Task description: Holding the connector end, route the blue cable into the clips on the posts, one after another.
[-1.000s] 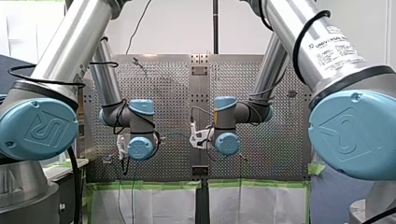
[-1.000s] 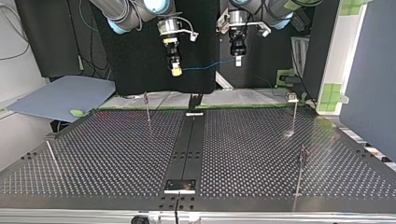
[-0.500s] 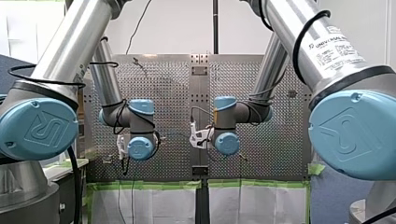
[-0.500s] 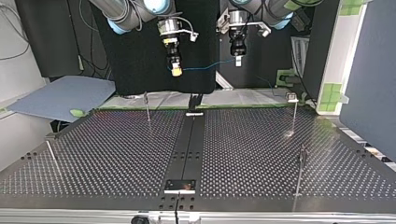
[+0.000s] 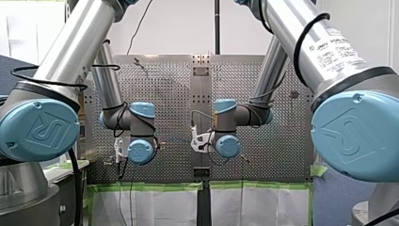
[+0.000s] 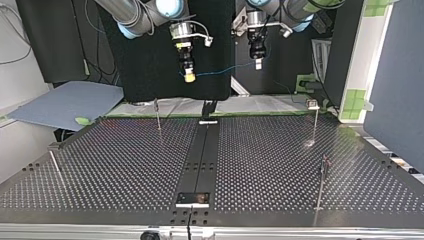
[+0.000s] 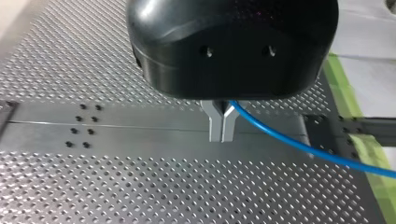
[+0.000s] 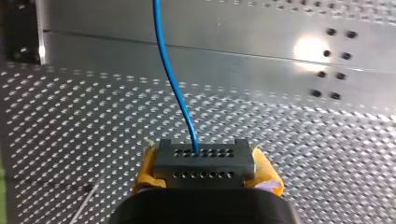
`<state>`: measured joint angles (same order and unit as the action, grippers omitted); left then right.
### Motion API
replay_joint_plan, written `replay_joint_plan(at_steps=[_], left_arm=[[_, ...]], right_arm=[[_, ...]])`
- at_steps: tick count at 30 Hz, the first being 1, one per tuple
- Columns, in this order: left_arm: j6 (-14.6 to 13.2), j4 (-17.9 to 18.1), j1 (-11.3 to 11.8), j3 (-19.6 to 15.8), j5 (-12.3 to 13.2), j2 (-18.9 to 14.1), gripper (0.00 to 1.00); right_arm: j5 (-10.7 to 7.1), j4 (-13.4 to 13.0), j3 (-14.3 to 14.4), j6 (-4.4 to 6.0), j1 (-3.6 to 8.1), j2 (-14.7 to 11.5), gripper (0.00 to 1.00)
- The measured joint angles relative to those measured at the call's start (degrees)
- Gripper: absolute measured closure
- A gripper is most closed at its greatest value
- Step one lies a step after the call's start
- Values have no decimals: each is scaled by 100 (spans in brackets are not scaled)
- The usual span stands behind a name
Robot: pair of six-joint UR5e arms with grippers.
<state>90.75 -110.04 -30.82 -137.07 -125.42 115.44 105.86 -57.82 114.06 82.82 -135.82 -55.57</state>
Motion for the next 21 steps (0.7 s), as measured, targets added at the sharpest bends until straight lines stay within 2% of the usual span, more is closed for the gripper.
replay_joint_plan(at_steps=[4, 12, 17, 21], left_arm=[[-101, -22, 2, -1, -46, 13, 100], [-127, -27, 3, -2, -56, 16, 100], [-128, -28, 3, -2, -56, 16, 100], [-156, -54, 13, 6, -84, -11, 100]], right_arm=[[12, 184, -37, -58, 0, 184, 100], [15, 552, -44, -71, -1, 560, 100], [15, 646, -45, -72, -1, 769, 100], [31, 671, -56, -57, 4, 797, 100]])
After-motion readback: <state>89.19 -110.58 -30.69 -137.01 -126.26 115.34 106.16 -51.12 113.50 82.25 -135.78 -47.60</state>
